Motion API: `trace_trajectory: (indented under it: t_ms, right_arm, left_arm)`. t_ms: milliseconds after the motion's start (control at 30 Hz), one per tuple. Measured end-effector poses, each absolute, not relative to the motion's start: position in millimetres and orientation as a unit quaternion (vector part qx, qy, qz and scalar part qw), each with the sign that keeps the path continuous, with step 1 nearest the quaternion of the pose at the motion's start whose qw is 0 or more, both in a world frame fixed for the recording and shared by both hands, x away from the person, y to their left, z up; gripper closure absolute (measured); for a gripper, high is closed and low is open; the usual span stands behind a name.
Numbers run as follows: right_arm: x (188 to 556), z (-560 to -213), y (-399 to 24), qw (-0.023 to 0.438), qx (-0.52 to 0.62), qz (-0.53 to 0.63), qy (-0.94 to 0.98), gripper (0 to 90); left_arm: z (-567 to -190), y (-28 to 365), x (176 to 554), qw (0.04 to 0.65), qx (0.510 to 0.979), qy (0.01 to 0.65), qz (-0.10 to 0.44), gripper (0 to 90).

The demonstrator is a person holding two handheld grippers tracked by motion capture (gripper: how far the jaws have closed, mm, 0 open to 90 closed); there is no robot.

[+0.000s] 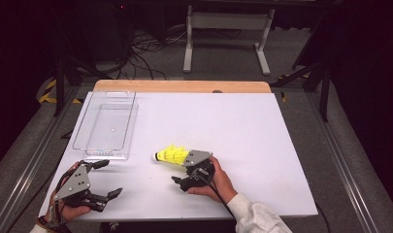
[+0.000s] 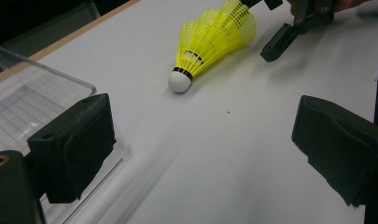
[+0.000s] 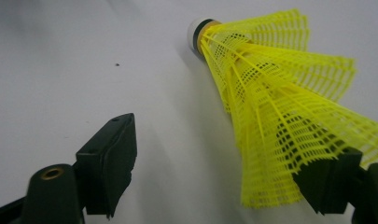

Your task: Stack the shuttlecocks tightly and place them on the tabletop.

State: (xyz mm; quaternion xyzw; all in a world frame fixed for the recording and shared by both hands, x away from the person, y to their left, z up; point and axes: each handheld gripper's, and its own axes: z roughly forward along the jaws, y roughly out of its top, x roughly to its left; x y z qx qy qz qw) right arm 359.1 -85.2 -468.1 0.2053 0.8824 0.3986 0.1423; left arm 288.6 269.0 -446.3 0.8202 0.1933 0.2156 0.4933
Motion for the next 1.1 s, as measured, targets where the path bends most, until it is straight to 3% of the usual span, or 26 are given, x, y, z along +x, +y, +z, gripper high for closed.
trace_trajectory:
  t_ms: [333, 767, 1100]
  right_arm:
    - [363, -469, -73, 0.151, 0.204, 0.393, 0.884, 27.8]
    - [369, -467, -75, 0.160, 0.241, 0.402, 0.869, 48.8]
    - [373, -469, -70, 0.163, 0.249, 0.402, 0.866, 59.1]
  left_arm:
    - [-446, 269, 288, 0.491, 0.822, 0.193, 0.215, 6.8]
    - [-446, 267, 287, 0.490, 0.822, 0.192, 0.217, 6.8]
    - [-446, 268, 287, 0.493, 0.820, 0.194, 0.216, 6.8]
